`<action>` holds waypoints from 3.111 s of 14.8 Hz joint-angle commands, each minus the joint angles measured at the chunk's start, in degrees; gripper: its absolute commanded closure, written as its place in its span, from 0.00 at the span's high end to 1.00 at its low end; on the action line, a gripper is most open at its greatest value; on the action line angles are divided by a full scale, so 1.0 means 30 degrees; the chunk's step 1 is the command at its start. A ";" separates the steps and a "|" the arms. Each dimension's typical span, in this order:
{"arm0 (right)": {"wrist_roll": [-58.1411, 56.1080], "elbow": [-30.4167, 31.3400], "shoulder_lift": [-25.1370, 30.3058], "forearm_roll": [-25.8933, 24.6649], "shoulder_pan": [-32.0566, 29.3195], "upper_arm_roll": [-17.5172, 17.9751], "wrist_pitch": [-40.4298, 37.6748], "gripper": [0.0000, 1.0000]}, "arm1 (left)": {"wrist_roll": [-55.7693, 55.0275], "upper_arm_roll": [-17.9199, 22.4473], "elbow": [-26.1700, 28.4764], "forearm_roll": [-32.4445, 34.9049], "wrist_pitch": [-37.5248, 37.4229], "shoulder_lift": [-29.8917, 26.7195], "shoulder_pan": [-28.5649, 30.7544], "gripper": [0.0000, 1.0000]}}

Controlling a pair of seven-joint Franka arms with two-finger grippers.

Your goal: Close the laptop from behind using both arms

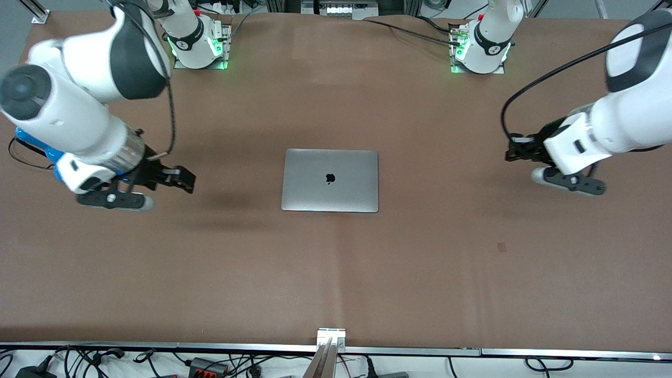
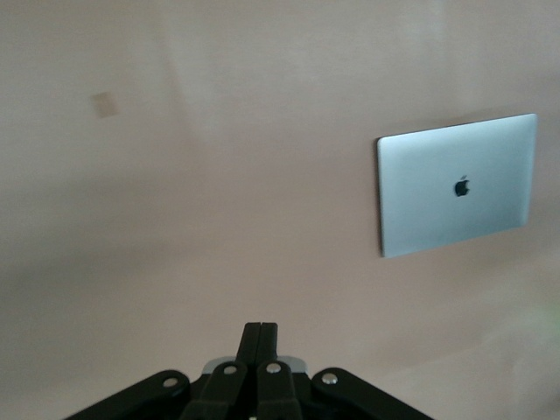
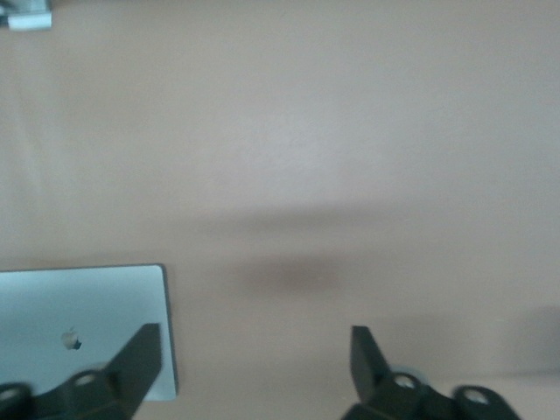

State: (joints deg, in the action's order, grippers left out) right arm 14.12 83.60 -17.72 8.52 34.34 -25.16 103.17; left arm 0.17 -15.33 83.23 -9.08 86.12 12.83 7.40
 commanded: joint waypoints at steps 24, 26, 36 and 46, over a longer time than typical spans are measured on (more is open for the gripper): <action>-0.4589 0.4496 0.5870 -0.2607 -1.0392 0.6453 0.0026 1.00 | -0.2285 0.3676 0.4394 0.2674 0.2845 -0.4188 -0.2934 1.00; -0.4881 0.5850 0.6839 -0.2753 -1.0392 0.6453 0.0675 1.00 | -0.2197 0.3646 0.4394 0.2675 0.2641 -0.4158 -0.2934 1.00; -0.4854 0.5532 0.6843 -0.2900 -1.0275 0.6629 -0.0521 1.00 | -0.2109 0.3646 0.4335 0.2675 0.2611 -0.4099 -0.2758 1.00; -0.4912 0.5503 0.6930 -0.3047 -1.0771 0.6717 -0.1022 1.00 | -0.1523 0.2650 0.4189 0.2587 0.2640 -0.3806 -0.1469 1.00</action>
State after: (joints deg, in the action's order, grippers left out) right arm -0.38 99.92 2.38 0.28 3.69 -5.87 100.64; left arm -5.33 -6.17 97.34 -2.36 94.93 0.92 2.33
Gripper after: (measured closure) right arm 0.000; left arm 0.000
